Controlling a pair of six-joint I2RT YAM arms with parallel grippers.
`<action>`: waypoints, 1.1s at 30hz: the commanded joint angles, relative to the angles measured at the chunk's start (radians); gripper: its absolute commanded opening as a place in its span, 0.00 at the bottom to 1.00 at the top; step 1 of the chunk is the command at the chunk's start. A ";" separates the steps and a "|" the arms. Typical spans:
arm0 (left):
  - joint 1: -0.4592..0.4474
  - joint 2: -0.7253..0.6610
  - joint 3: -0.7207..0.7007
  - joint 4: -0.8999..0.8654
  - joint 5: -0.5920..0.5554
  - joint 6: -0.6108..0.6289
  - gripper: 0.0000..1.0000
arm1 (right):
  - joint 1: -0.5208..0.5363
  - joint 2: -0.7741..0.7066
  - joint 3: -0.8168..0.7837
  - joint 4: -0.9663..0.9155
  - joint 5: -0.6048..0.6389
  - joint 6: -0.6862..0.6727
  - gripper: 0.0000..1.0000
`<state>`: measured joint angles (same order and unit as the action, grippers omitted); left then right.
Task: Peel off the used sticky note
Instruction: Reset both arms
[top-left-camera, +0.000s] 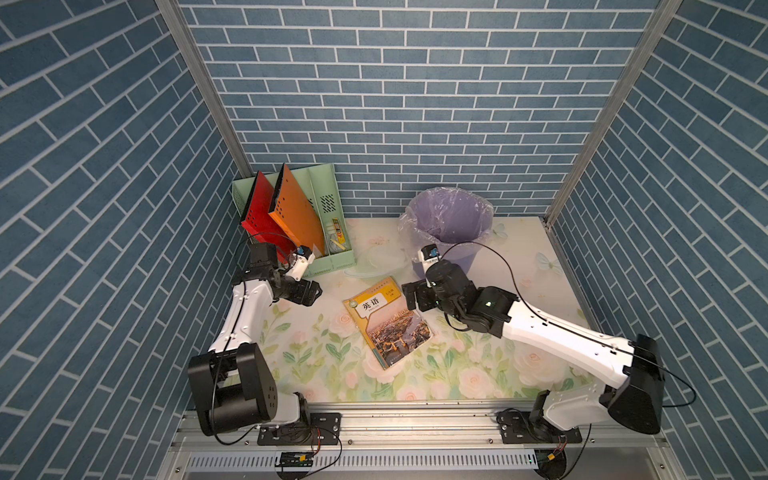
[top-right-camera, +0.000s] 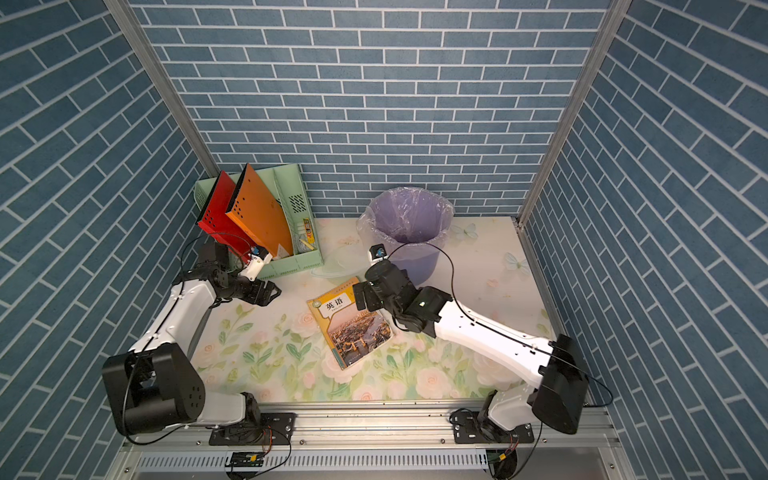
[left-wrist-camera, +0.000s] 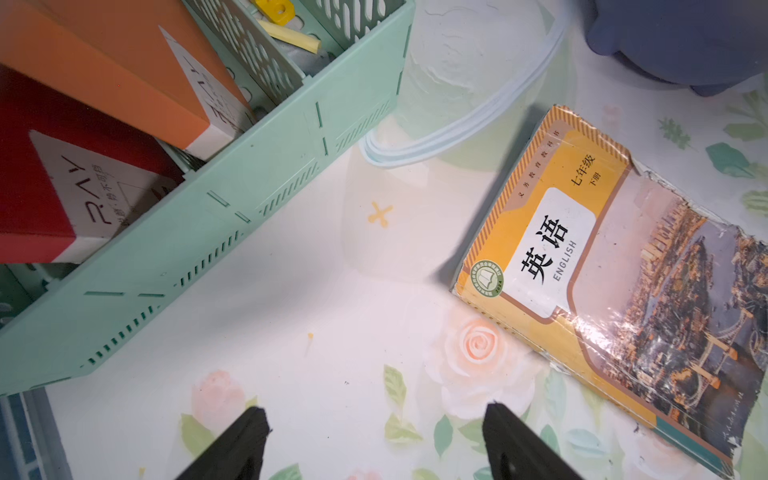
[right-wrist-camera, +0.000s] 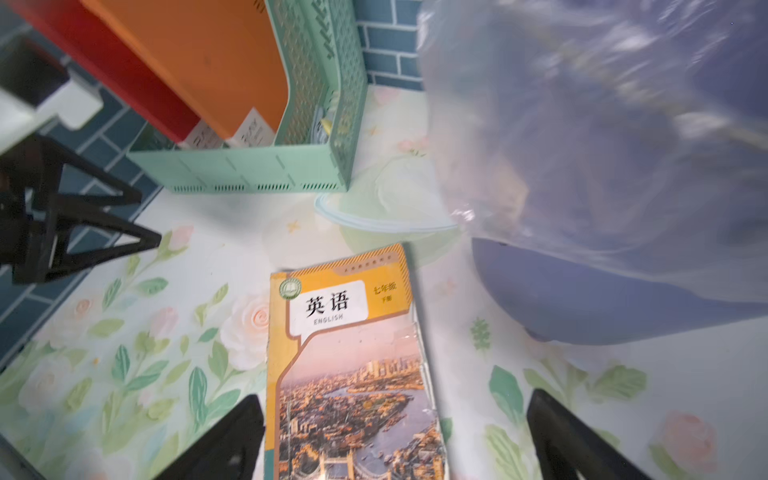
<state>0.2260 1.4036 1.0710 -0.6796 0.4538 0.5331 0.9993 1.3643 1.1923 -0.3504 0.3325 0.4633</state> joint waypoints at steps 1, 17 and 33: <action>0.007 -0.012 -0.012 0.000 0.021 -0.009 0.91 | -0.050 -0.116 -0.074 0.005 -0.013 -0.025 1.00; 0.071 -0.085 -0.256 0.424 0.088 -0.268 1.00 | -0.482 -0.653 -0.455 0.123 0.404 0.007 0.99; 0.069 -0.028 -0.606 1.224 -0.003 -0.543 1.00 | -0.799 -0.241 -0.787 0.847 0.390 -0.259 0.99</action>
<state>0.2924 1.3563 0.5091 0.3042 0.4721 0.0761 0.2138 1.0649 0.4324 0.2722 0.7685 0.3115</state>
